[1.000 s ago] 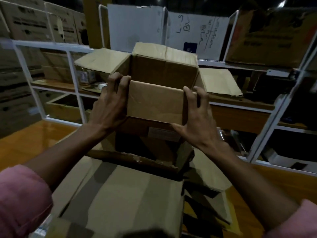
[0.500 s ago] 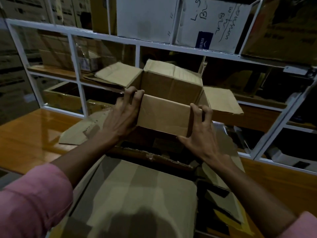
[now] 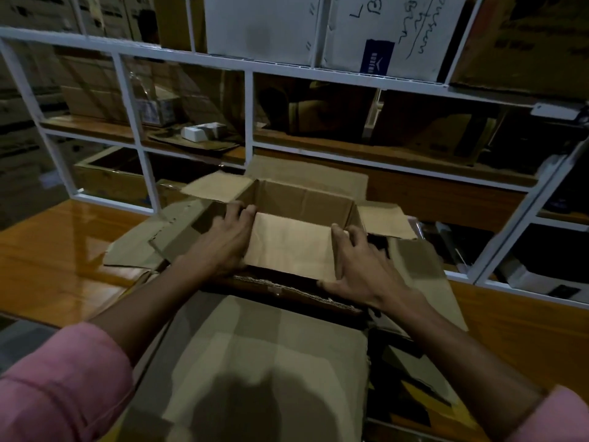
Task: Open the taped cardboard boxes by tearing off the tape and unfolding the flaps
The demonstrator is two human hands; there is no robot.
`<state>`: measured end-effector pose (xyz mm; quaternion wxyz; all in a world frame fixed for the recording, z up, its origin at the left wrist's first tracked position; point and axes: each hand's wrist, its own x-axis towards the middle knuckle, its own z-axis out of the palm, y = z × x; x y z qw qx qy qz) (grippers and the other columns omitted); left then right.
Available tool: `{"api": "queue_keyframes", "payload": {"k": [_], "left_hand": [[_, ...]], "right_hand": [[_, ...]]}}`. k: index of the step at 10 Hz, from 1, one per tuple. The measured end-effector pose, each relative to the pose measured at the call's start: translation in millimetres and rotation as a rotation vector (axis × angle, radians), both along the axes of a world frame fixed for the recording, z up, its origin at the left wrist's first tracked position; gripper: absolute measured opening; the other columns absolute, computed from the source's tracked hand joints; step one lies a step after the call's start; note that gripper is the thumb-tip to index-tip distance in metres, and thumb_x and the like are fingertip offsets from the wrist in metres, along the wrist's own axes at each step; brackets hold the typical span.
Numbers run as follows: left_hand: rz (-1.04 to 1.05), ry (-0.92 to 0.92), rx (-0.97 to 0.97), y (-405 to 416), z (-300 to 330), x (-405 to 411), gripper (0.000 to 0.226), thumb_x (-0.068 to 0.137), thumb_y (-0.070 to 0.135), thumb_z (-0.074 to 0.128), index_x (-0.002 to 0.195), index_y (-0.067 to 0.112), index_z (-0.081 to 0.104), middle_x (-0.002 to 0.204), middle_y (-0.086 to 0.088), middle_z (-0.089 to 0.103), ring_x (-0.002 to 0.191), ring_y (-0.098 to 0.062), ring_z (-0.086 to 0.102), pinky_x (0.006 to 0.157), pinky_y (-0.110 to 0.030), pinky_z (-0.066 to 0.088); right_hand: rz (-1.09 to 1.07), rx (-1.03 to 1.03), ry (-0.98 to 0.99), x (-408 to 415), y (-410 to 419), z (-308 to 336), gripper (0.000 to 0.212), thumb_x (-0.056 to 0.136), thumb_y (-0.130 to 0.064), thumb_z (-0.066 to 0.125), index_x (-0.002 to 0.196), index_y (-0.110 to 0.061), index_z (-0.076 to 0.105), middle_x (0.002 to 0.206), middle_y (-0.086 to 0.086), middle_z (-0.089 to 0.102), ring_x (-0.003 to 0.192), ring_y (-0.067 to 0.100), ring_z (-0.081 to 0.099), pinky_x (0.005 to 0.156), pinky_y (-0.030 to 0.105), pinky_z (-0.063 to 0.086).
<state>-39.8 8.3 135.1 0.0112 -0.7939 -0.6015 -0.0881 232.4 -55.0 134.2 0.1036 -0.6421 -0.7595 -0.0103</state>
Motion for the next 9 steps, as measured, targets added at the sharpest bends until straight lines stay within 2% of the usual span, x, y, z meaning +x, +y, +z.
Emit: {"api": "queue_keyframes", "payload": {"k": [1, 2, 3, 4, 5, 6, 7, 8, 9], "left_hand": [[0.022, 0.178, -0.241, 5.0, -2.1, -1.6, 0.079, 0.084, 0.041, 0.076, 0.148, 0.022, 0.034, 0.151, -0.01, 0.038, 0.132, -0.04, 0.044, 0.111, -0.054, 0.041], [0.012, 0.199, -0.388, 3.0, -0.5, -0.2, 0.03, 0.097, 0.029, 0.064, 0.125, 0.018, 0.061, 0.12, -0.006, 0.064, 0.109, -0.025, 0.06, 0.1, -0.044, 0.051], [-0.053, 0.132, -0.457, -0.9, 2.9, 1.5, 0.029, 0.1, 0.021, 0.061, 0.127, 0.014, 0.064, 0.115, -0.005, 0.066, 0.103, -0.022, 0.062, 0.095, -0.039, 0.053], [-0.059, 0.007, -0.468, -8.1, 8.7, 3.1, 0.038, 0.101, 0.02, 0.061, 0.138, 0.014, 0.055, 0.128, -0.008, 0.063, 0.117, -0.024, 0.06, 0.1, -0.037, 0.049], [-0.098, -0.144, -0.451, -16.2, 16.5, 3.7, 0.05, 0.1, 0.037, 0.062, 0.144, 0.013, 0.051, 0.14, -0.008, 0.059, 0.124, -0.023, 0.058, 0.104, -0.037, 0.048], [-0.147, -0.237, -0.427, -23.5, 19.4, 7.0, 0.069, 0.095, 0.065, 0.05, 0.143, 0.015, 0.052, 0.139, -0.006, 0.06, 0.121, -0.021, 0.059, 0.102, -0.038, 0.049], [-0.141, -0.239, -0.301, -25.0, 15.2, 15.0, 0.072, 0.094, 0.07, 0.041, 0.136, 0.015, 0.058, 0.131, -0.006, 0.066, 0.113, -0.02, 0.063, 0.099, -0.042, 0.053], [-0.176, -0.184, -0.081, -19.7, 6.4, 26.8, 0.054, 0.1, 0.058, 0.048, 0.132, 0.017, 0.06, 0.131, -0.005, 0.065, 0.118, -0.021, 0.059, 0.1, -0.045, 0.051], [-0.235, -0.128, 0.068, -18.8, -2.0, 49.5, 0.051, 0.101, 0.052, 0.05, 0.139, 0.019, 0.055, 0.143, -0.005, 0.056, 0.133, -0.025, 0.046, 0.109, -0.049, 0.041]], "right_hand": [[0.115, -0.096, -0.11, 3.7, 1.8, -1.0, 0.069, 0.086, -0.071, 0.05, 0.137, -0.023, 0.045, 0.137, 0.008, 0.052, 0.114, 0.031, 0.059, 0.091, 0.044, 0.052], [0.18, -0.114, -0.079, 5.0, 3.5, -5.0, 0.043, 0.097, -0.06, 0.044, 0.098, -0.021, 0.06, 0.093, 0.002, 0.065, 0.083, 0.023, 0.061, 0.073, 0.039, 0.053], [0.209, -0.156, -0.017, 7.4, 8.7, -14.3, 0.039, 0.1, -0.054, 0.045, 0.091, -0.02, 0.063, 0.082, 0.002, 0.063, 0.075, 0.02, 0.059, 0.071, 0.045, 0.055], [0.209, -0.167, 0.028, 8.9, 10.4, -16.1, 0.043, 0.101, -0.056, 0.045, 0.09, -0.02, 0.064, 0.079, 0.001, 0.063, 0.073, 0.018, 0.061, 0.072, 0.046, 0.055], [0.218, -0.235, 0.111, 7.4, 8.4, -12.8, 0.055, 0.094, -0.072, 0.04, 0.082, -0.024, 0.063, 0.072, -0.001, 0.062, 0.065, 0.016, 0.06, 0.064, 0.039, 0.054], [0.183, -0.232, 0.212, 5.3, 4.5, -10.0, 0.085, 0.079, -0.093, 0.017, 0.081, -0.023, 0.066, 0.071, 0.001, 0.065, 0.065, 0.018, 0.062, 0.065, 0.039, 0.053], [0.17, -0.087, 0.293, 5.6, 1.0, -14.7, 0.077, 0.09, -0.08, 0.019, 0.079, -0.019, 0.065, 0.072, 0.002, 0.064, 0.067, 0.019, 0.061, 0.068, 0.04, 0.053], [0.119, 0.081, 0.321, 10.3, -2.8, -18.7, 0.055, 0.103, -0.059, 0.032, 0.101, -0.019, 0.07, 0.089, -0.002, 0.069, 0.079, 0.013, 0.063, 0.073, 0.036, 0.053], [0.072, 0.288, 0.317, 20.2, -2.6, -23.0, 0.048, 0.103, -0.056, 0.036, 0.117, -0.021, 0.066, 0.109, 0.001, 0.068, 0.097, 0.017, 0.061, 0.08, 0.034, 0.048]]}}
